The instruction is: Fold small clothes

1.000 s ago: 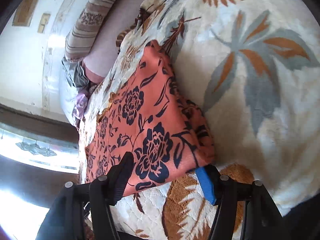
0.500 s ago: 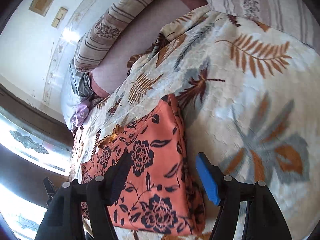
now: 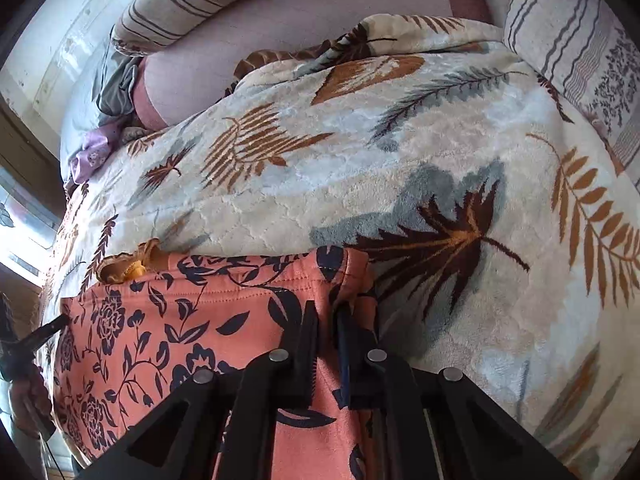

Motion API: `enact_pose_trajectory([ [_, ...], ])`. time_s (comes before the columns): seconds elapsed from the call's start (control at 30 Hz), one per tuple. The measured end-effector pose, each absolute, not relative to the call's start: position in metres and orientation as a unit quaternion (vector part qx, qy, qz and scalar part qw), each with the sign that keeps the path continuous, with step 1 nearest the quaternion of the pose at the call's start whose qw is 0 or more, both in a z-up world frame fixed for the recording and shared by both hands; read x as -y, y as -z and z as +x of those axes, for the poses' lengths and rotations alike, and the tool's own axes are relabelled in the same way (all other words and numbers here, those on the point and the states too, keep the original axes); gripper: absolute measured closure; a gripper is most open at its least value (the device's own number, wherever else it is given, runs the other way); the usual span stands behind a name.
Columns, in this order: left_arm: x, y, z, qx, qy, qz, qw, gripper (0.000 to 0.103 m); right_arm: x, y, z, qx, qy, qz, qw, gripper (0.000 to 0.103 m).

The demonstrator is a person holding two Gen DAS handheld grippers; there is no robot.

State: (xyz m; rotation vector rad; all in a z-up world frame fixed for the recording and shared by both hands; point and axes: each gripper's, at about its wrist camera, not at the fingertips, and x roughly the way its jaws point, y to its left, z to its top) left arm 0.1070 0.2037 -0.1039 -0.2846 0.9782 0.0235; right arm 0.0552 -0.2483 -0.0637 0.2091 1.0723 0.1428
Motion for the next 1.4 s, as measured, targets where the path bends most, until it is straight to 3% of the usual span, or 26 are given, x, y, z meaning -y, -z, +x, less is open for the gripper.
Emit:
enact_pose_trajectory([
  [0.13, -0.218, 0.084, 0.091, -0.430, -0.024, -0.152, 0.890, 0.103, 0.244, 0.037, 0.053, -0.467, -0.070, 0.079, 0.878, 0.097],
  [0.27, -0.222, 0.089, 0.090, -0.445, 0.010, -0.172, 0.879, 0.103, 0.249, 0.042, 0.056, -0.468, -0.083, 0.113, 0.873, 0.095],
  [0.3, -0.220, 0.089, 0.091, -0.446, 0.013, -0.161, 0.880, 0.092, 0.255, 0.048, 0.055, -0.472, -0.080, 0.126, 0.869, 0.095],
  [0.33, -0.218, 0.089, 0.092, -0.447, 0.015, -0.153, 0.881, 0.061, 0.260, 0.056, 0.055, -0.482, -0.077, 0.140, 0.861, 0.095],
  [0.4, -0.220, 0.087, 0.091, -0.433, 0.020, -0.161, 0.887, 0.029, 0.267, 0.065, 0.050, -0.492, -0.074, 0.154, 0.853, 0.093],
  [0.6, -0.222, 0.090, 0.098, -0.444, 0.038, -0.168, 0.879, 0.029, 0.278, 0.070, 0.047, -0.493, -0.081, 0.183, 0.847, 0.086],
  [0.63, -0.220, 0.092, 0.098, -0.448, 0.037, -0.159, 0.879, 0.029, 0.279, 0.070, 0.046, -0.492, -0.082, 0.189, 0.846, 0.078],
  [0.7, -0.217, 0.094, 0.100, -0.451, 0.038, -0.149, 0.879, 0.029, 0.281, 0.071, 0.045, -0.489, -0.082, 0.198, 0.846, 0.044],
  [0.73, -0.216, 0.095, 0.102, -0.453, 0.040, -0.144, 0.879, 0.029, 0.281, 0.070, 0.043, -0.482, -0.082, 0.200, 0.849, 0.021],
  [0.83, -0.209, 0.100, 0.112, -0.462, 0.046, -0.126, 0.876, 0.029, 0.280, 0.069, 0.042, -0.477, -0.090, 0.202, 0.851, 0.021],
  [0.9, -0.205, 0.106, 0.120, -0.474, 0.049, -0.115, 0.871, 0.039, 0.279, 0.071, 0.044, -0.483, -0.091, 0.203, 0.847, 0.023],
  [0.93, -0.205, 0.110, 0.124, -0.483, 0.045, -0.112, 0.868, 0.052, 0.279, 0.071, 0.044, -0.483, -0.087, 0.199, 0.848, 0.023],
  [1.0, -0.207, 0.117, 0.131, -0.496, 0.027, -0.112, 0.861, 0.068, 0.277, 0.072, 0.047, -0.488, -0.087, 0.194, 0.846, 0.024],
  [1.03, -0.209, 0.120, 0.133, -0.500, 0.021, -0.117, 0.858, 0.085, 0.275, 0.073, 0.049, -0.493, -0.087, 0.189, 0.845, 0.028],
  [1.07, -0.211, 0.122, 0.135, -0.505, 0.018, -0.118, 0.855, 0.097, 0.272, 0.074, 0.050, -0.499, -0.084, 0.178, 0.844, 0.045],
  [1.1, -0.211, 0.122, 0.135, -0.507, 0.019, -0.117, 0.854, 0.098, 0.269, 0.075, 0.052, -0.509, -0.079, 0.161, 0.842, 0.063],
  [1.13, -0.209, 0.118, 0.133, -0.502, 0.017, -0.110, 0.858, 0.099, 0.265, 0.076, 0.053, -0.516, -0.070, 0.145, 0.841, 0.089],
  [1.2, -0.205, 0.100, 0.123, -0.476, 0.006, -0.090, 0.875, 0.099, 0.259, 0.069, 0.050, -0.510, -0.063, 0.117, 0.850, 0.095],
  [1.4, -0.212, 0.047, 0.073, -0.395, -0.008, -0.106, 0.912, 0.099, 0.245, 0.024, 0.038, -0.453, -0.067, 0.069, 0.886, 0.096],
])
